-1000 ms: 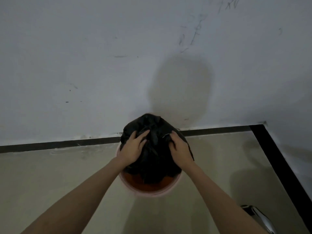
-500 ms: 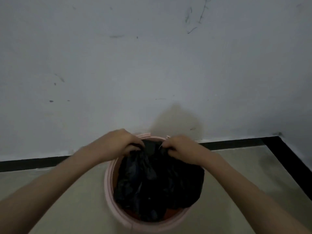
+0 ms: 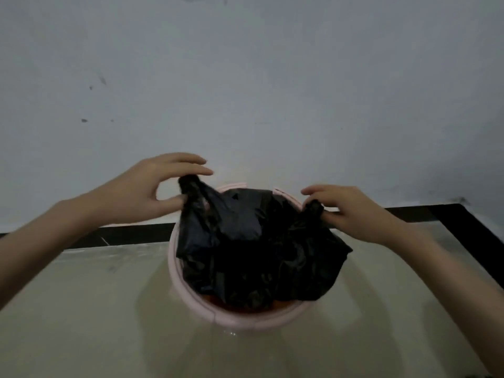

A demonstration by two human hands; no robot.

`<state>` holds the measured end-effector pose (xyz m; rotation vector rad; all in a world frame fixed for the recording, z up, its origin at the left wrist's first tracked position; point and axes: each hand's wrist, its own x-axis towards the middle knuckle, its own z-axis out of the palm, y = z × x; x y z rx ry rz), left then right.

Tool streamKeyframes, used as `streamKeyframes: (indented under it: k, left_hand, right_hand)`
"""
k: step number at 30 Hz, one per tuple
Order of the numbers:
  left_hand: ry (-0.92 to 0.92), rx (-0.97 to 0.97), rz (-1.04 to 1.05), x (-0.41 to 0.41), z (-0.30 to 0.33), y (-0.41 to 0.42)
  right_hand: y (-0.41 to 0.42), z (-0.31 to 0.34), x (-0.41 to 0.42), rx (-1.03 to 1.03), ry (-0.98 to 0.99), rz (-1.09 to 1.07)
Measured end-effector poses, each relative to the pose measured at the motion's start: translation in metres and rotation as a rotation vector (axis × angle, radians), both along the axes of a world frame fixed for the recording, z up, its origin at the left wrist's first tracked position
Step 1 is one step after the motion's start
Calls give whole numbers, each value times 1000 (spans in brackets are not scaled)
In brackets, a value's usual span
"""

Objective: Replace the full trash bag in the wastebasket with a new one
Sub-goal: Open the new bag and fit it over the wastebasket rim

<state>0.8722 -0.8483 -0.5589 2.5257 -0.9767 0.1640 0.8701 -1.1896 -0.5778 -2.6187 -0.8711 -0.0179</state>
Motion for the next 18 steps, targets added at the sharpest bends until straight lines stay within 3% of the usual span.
streamKeyframes:
  k: [3,5,7,10,12,15,17,18]
  left_hand:
    - [-30,172,-191,-15,-16,-27]
    - [-108,418,-252,-10,-36,-42]
    - [-8,719,-143,1,-56,-59]
    - [184,928,-66,18,-88,-74]
    - [230,883,-52,25,-102,-74]
    - [251,474,-33,19,-83,-74]
    - [274,176,-37,9,-54,-69]
    - [193,99,-73,3,-42,-65]
  right_hand:
    - [19,-18,-4,-109,36,63]
    - [37,-38,6,-180,-38,117]
    - [58,-61,22,-305,-48,161]
    - [83,-95,38,-630,223,181]
    - [90,-108,39,-633,331,175]
    - [84,-84,33,-481,157,139]
    - [69,-51,26,-211,-3,78]
    - [59,-32,18,-109,-65,82]
